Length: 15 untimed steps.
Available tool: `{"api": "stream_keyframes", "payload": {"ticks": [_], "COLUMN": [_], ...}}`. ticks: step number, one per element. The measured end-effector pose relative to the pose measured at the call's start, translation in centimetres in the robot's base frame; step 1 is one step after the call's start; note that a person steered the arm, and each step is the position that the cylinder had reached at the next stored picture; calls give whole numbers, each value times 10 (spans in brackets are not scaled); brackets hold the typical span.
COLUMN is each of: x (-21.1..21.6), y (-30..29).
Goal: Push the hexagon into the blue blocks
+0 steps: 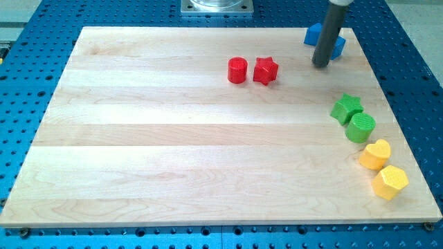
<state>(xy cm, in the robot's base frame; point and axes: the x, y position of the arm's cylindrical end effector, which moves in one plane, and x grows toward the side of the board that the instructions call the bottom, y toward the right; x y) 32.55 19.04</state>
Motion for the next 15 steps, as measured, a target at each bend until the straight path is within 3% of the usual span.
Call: {"api": "stream_keyframes", "payload": {"ticks": [2, 3, 4, 6, 7, 8, 10, 12, 14, 15], "x": [144, 250, 292, 292, 266, 238, 210, 196, 105, 102], "y": [-51, -51, -35, 55, 76, 53, -70, -128, -24, -17]}}
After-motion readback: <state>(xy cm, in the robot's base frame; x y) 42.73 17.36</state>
